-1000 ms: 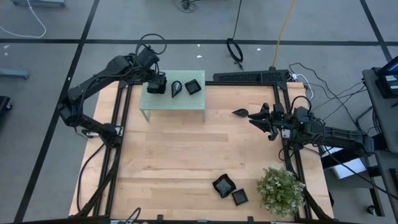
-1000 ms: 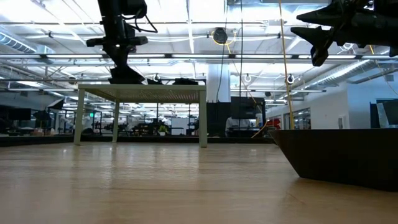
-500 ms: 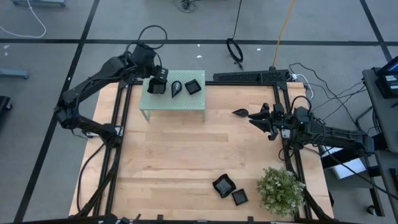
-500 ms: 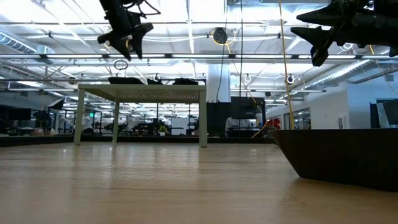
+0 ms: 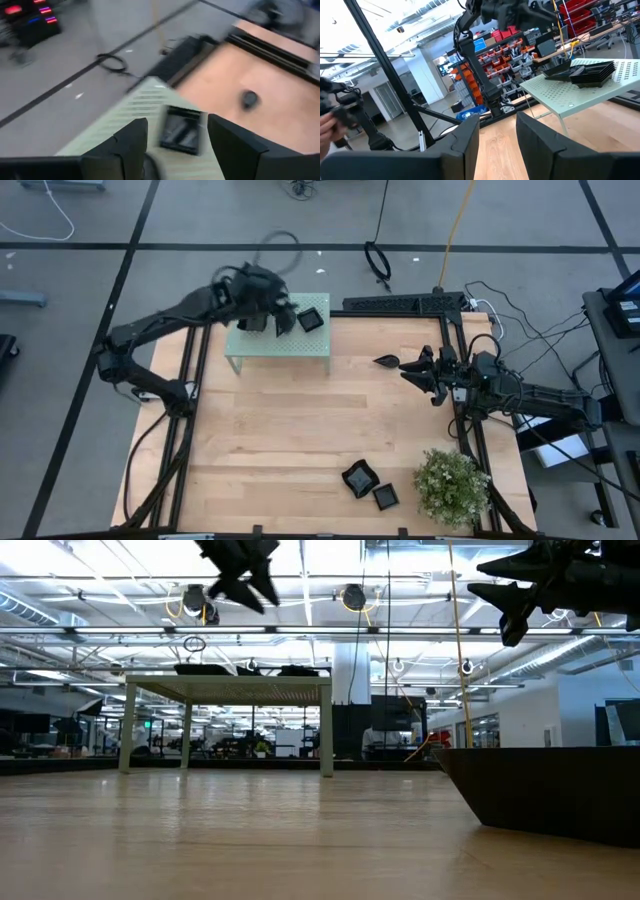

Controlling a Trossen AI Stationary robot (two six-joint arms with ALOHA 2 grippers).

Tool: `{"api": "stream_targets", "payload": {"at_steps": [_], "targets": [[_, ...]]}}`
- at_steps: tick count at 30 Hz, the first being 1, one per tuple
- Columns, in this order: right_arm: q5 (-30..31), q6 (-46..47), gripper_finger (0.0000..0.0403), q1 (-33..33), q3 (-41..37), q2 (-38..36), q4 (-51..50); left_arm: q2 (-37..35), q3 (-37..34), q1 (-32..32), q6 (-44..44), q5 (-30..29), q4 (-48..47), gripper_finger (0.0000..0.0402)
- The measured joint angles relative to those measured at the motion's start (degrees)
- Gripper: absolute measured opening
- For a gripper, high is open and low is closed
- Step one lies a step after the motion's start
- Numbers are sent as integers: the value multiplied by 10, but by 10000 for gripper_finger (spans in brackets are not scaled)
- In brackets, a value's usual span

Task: Pick & Place Mini shaped plates
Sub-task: Stack the distorted square plate on top of the stacked distorted square plates on the shelf

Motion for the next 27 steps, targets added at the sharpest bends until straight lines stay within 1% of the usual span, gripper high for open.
{"api": "stream_targets", "payload": {"at_steps": [4,10,15,20,27], "targets": [[0,0,116,0,0,0,0,43,0,-53,23,22,29,212],[0,0,116,0,0,0,0,104,0,-119,6,68,34,212],[0,0,116,0,0,0,0,140,0,-171,-55,78,33,212],[0,0,116,0,0,0,0,157,0,-214,-109,78,33,212],[0,0,116,0,0,0,0,178,0,-288,-225,75,35,212]]}}
